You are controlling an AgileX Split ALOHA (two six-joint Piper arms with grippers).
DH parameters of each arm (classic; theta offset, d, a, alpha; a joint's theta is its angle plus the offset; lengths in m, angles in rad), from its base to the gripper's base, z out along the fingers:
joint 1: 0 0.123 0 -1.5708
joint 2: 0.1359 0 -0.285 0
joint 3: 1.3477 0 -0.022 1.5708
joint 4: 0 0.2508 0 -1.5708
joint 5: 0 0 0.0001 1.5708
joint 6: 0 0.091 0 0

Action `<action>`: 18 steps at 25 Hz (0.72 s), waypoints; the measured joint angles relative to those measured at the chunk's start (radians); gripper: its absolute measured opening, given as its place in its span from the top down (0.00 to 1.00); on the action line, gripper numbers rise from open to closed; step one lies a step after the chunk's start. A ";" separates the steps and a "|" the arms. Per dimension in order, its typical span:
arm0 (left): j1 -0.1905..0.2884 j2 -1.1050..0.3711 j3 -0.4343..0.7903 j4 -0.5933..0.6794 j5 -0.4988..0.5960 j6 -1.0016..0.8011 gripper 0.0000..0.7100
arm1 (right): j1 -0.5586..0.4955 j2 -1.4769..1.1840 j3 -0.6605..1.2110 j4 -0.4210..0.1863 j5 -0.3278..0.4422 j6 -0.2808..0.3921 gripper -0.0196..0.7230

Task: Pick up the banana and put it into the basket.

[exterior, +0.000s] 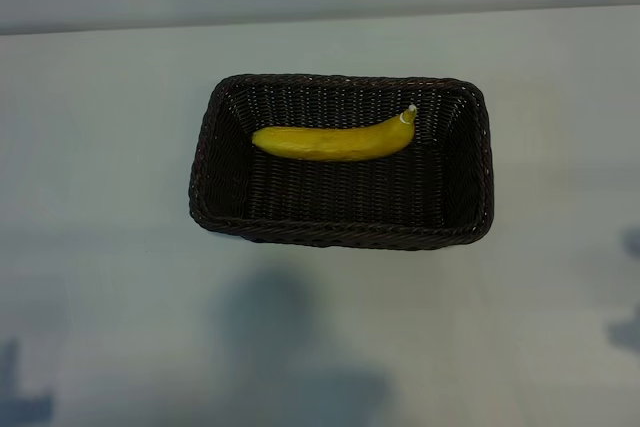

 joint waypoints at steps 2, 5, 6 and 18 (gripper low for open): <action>0.000 0.000 0.000 0.000 0.000 0.000 0.25 | 0.000 -0.030 0.000 0.000 -0.006 0.000 0.17; 0.000 0.000 0.000 0.000 0.000 0.000 0.25 | 0.000 -0.065 0.000 0.000 -0.007 0.000 0.17; 0.000 0.000 0.000 0.000 0.000 0.000 0.25 | 0.000 -0.073 0.000 0.000 -0.007 0.000 0.17; 0.000 0.000 0.000 0.000 0.000 0.000 0.25 | 0.000 -0.374 0.000 0.000 -0.009 0.000 0.17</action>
